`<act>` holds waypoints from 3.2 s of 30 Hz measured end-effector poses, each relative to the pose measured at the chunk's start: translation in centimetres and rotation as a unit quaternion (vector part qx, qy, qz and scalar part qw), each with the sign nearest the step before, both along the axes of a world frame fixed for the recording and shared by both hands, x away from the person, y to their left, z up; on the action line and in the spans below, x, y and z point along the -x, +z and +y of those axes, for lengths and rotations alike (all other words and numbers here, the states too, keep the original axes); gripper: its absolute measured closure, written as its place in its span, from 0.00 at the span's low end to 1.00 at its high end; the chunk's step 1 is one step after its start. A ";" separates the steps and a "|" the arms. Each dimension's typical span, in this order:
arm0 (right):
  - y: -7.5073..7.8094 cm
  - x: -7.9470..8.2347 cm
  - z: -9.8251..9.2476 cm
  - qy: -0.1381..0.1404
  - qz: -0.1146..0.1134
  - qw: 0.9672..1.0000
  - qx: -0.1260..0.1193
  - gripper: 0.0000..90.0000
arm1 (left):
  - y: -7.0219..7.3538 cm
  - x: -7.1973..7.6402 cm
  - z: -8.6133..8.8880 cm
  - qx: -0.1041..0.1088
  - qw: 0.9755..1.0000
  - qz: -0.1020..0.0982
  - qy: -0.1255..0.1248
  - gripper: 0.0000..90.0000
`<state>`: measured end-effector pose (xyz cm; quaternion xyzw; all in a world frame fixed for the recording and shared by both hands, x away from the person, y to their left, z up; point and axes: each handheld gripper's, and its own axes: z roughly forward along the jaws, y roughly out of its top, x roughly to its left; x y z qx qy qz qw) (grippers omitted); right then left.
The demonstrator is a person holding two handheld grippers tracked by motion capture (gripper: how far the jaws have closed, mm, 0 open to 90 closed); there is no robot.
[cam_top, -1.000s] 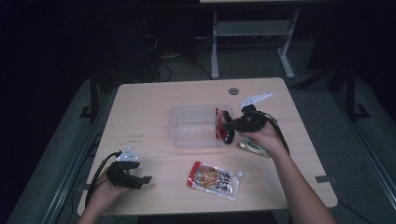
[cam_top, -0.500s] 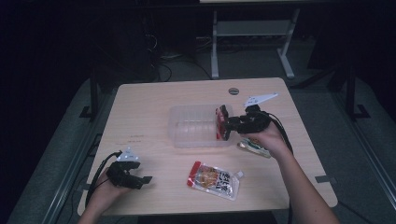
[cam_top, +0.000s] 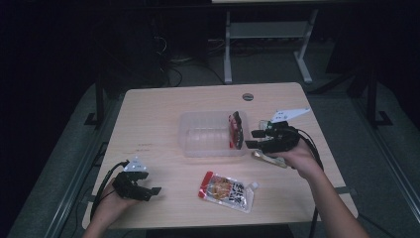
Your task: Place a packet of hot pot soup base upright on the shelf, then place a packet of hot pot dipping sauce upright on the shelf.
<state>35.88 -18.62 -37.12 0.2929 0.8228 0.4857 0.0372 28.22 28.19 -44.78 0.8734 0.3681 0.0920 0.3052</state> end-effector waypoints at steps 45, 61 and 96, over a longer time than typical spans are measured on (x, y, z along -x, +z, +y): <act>-3.5 -0.9 2.6 0.033 0.006 0.999 -0.042 0.96 | -0.1 0.0 -0.3 -0.003 1.000 0.000 -0.008 0.24; -3.6 2.0 2.3 -0.002 -0.026 0.997 0.076 0.40 | 0.0 0.1 -0.2 0.003 1.000 0.002 -0.018 0.25; -6.1 7.6 -2.3 -0.069 0.004 0.991 0.118 0.24 | 2.4 0.3 -5.5 0.055 0.989 -0.006 -0.138 1.00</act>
